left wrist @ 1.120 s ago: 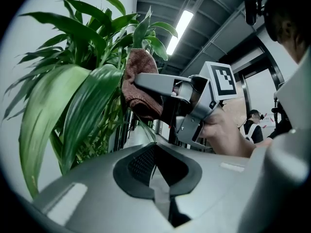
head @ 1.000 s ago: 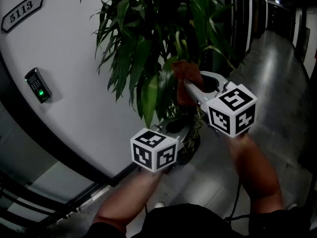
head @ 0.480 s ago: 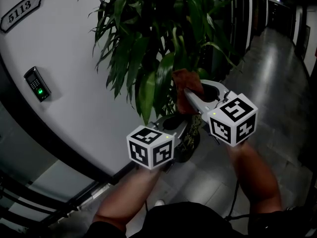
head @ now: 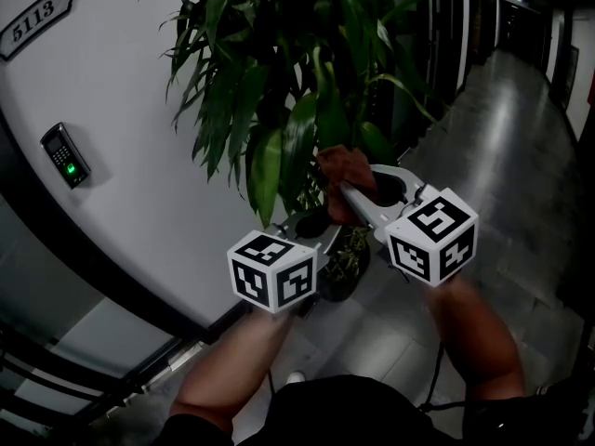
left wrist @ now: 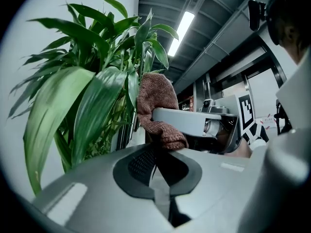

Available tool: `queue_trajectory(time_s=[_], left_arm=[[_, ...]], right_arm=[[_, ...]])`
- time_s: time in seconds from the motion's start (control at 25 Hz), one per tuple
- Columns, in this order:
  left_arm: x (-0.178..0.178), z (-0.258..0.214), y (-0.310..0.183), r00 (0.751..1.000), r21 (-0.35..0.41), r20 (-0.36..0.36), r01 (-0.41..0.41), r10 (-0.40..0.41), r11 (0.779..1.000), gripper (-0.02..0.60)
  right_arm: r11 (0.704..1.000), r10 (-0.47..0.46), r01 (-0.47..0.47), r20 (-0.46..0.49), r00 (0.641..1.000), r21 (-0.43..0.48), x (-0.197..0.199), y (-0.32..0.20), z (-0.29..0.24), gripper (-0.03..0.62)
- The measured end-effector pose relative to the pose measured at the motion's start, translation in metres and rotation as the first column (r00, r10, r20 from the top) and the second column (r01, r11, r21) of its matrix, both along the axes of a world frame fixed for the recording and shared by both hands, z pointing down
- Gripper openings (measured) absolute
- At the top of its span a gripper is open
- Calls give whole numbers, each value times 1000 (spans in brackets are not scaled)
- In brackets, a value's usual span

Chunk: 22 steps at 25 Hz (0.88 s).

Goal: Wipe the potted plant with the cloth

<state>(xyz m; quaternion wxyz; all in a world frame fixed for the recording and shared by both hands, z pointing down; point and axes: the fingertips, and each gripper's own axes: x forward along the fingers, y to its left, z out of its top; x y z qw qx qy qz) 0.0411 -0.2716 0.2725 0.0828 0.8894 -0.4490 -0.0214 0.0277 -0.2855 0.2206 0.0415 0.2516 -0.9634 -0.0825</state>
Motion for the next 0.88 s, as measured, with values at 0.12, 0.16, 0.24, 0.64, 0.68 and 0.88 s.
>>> queue_trajectory(time_s=[0.12, 0.16, 0.24, 0.64, 0.68, 0.88], left_arm=[[1, 1, 1, 1000, -1, -1, -4, 4, 1000, 17], [1, 1, 0, 1000, -1, -1, -4, 4, 1000, 17], [2, 1, 0, 1000, 0, 1, -2, 2, 1000, 17], [-2, 1, 1, 999, 15, -25, 24, -24, 1000, 18], [-5, -1, 1, 999, 23, -29, 34, -33, 999, 20], [-10, -5, 12, 998, 41, -22, 59, -58, 997, 26]], right_arm=[[1000, -13, 13, -15, 1000, -18, 4, 3, 7, 71], [1000, -18, 18, -22, 1000, -25, 5, 4, 10, 71], [999, -27, 26, -32, 999, -42, 9, 5, 15, 71], [994, -42, 34, -72, 997, -103, 37, 15, 49, 71], [993, -45, 37, -76, 996, -111, 40, 18, 54, 71], [990, -63, 55, -62, 996, -131, 45, 37, 73, 71]])
